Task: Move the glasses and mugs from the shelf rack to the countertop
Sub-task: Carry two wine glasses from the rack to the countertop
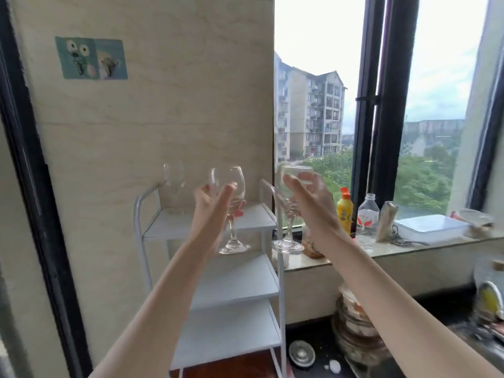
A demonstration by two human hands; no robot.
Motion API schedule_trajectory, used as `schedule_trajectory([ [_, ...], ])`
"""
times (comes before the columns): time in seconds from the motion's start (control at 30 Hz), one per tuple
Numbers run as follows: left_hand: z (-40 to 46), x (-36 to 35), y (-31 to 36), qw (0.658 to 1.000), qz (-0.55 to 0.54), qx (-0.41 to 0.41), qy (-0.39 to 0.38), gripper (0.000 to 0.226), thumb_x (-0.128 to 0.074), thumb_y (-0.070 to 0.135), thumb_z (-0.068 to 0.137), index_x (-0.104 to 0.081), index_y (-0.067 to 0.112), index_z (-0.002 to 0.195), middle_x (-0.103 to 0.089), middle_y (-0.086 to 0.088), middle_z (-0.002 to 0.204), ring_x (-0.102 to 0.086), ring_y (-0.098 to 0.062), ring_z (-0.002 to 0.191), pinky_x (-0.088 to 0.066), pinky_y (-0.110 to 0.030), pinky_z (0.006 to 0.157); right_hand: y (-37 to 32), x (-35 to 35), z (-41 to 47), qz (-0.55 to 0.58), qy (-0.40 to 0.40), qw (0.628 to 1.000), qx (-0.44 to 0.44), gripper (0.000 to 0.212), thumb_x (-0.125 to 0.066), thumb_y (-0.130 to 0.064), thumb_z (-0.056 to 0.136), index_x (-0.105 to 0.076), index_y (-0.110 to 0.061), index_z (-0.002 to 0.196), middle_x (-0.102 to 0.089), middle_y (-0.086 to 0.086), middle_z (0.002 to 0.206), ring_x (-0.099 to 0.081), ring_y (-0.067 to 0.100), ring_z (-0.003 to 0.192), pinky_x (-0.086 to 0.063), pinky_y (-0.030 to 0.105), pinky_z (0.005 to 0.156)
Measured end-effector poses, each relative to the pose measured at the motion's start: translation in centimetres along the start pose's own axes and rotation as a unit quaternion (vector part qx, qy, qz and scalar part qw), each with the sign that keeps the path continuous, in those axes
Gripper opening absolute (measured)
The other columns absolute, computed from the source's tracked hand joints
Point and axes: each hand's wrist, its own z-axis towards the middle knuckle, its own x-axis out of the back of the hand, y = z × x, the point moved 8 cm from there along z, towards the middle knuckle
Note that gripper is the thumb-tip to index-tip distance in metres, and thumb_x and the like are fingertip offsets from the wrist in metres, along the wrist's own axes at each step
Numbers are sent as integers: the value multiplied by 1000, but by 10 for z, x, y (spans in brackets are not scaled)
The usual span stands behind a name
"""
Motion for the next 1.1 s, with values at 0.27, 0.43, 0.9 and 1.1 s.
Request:
schedule_trajectory([
  [0.27,-125,-88,-38,977,-64,132,-155,90,-83,53,36,-50,12,110,-56,-6,90,-54,-13,65,-48,-22,56,21,127,-112,-69,61,993,-79,43,-64,-43,78,-47,-21,111,-57,-10,93,-61,-11,66,-41,6,50],
  [0.43,-193,-174,-48,952,-67,179,-239,86,-77,59,52,-48,15,119,-60,-8,99,-62,-11,71,-50,-21,58,0,234,-175,-125,142,979,-81,34,-63,-34,81,-46,-20,107,-54,-12,86,-57,-18,62,-39,3,47],
  [0.9,-453,-524,-38,866,-154,223,-421,47,-65,34,76,-50,6,111,-58,-6,78,-56,-17,61,-48,-32,66,-82,598,-397,-185,343,914,-114,47,-58,-43,73,-47,-19,112,-59,0,104,-58,11,90,-44,22,69],
  [1.1,-562,-651,-37,813,-153,244,-505,69,-71,46,66,-49,8,119,-60,-6,90,-62,-15,69,-50,-33,71,-114,733,-500,-214,429,868,-130,23,-56,-33,82,-49,-23,102,-57,-7,89,-56,0,76,-43,8,56],
])
